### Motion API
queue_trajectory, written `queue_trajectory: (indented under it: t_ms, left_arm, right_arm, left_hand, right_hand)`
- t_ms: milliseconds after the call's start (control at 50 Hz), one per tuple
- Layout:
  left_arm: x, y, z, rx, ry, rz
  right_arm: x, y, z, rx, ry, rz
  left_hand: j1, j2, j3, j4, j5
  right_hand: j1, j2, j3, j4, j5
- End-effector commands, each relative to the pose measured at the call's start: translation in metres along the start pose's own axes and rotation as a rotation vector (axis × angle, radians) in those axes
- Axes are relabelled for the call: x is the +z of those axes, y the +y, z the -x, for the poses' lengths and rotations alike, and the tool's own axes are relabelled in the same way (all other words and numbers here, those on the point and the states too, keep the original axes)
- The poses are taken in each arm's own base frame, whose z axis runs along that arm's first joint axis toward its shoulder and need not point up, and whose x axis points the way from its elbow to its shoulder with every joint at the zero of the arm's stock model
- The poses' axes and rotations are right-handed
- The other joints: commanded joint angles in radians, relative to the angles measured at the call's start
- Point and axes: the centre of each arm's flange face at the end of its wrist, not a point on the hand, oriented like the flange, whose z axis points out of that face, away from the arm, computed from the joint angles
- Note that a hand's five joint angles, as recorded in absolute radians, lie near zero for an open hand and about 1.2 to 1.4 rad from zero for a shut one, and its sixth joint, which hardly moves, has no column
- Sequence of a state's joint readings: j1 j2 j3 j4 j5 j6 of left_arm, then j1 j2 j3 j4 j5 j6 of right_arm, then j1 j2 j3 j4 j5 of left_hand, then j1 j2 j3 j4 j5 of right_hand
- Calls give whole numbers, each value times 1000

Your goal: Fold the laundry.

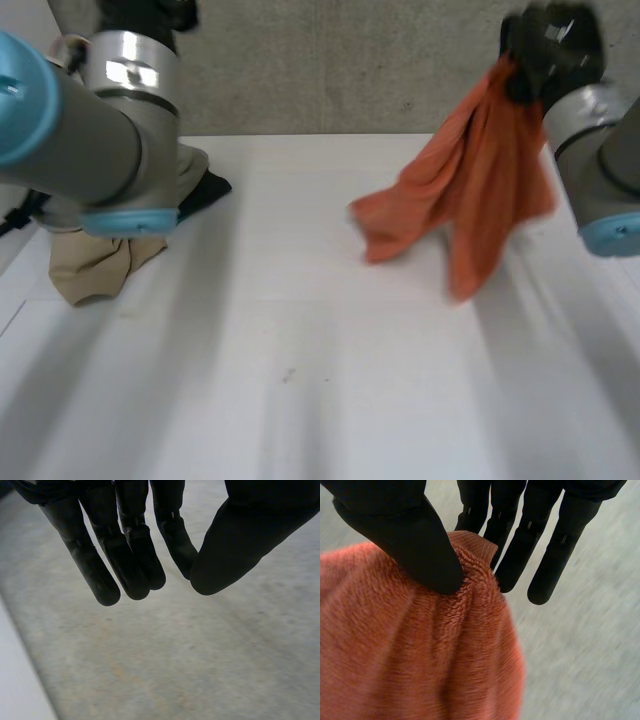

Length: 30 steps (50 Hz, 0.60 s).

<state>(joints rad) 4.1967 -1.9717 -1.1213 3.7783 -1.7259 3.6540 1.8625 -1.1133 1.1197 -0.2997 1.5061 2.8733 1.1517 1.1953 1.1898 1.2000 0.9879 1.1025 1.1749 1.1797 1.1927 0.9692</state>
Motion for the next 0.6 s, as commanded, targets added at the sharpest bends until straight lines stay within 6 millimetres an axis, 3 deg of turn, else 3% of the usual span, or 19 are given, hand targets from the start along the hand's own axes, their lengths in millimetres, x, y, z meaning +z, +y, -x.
queue_trajectory:
  t_ms: [20,100,180,200,240,300,320,400,460,540,560,600]
  left_arm:
    - [-22,39,9,25,23,141]
    - [-59,72,-2,46,112,290]
    - [-97,93,-14,42,211,409]
    - [-108,97,-18,30,238,438]
    - [-116,100,-20,15,250,461]
    - [-127,104,-21,-20,257,496]
    - [-129,104,-22,-30,260,502]
    - [-133,103,-21,-70,256,514]
    - [-134,100,-20,-76,256,515]
    - [-136,92,-16,-79,258,515]
    - [-136,90,-15,-79,258,515]
    - [-138,86,-15,-82,266,519]
  right_arm:
    - [-26,-39,4,1,-92,-44]
    - [-52,-24,33,13,-263,56]
    - [-77,-7,63,17,-397,148]
    - [-82,0,68,14,-415,171]
    - [-96,26,84,0,-466,257]
    - [-115,46,107,-15,-541,323]
    - [-131,54,125,-29,-602,352]
    - [-161,60,154,-54,-709,384]
    - [-166,61,159,-60,-718,403]
    - [-162,54,156,-80,-670,397]
    - [-156,48,152,-87,-637,383]
    - [-148,38,145,-94,-593,359]
  left_hand:
    - [245,201,206,196,234]
    - [245,201,206,196,234]
    - [-701,-745,-739,-749,-712]
    - [-852,-895,-890,-900,-862]
    - [-853,-897,-891,-901,-864]
    - [-856,-900,-894,-904,-867]
    - [-856,-900,-894,-904,-867]
    - [-868,-911,-906,-916,-878]
    - [-868,-911,-906,-916,-878]
    - [-871,-914,-909,-919,-881]
    - [-874,-917,-912,-922,-884]
    - [-879,-923,-918,-928,-890]
  right_hand:
    - [294,221,217,204,252]
    - [294,221,217,204,252]
    - [294,221,217,204,252]
    - [294,221,217,204,252]
    - [294,221,217,204,252]
    - [294,221,217,204,252]
    - [294,221,217,204,252]
    - [294,221,217,204,252]
    - [294,221,217,204,252]
    - [-810,-882,-887,-900,-851]
    - [-928,-1000,-1005,-1018,-969]
    - [-928,-1000,-1005,-1018,-969]
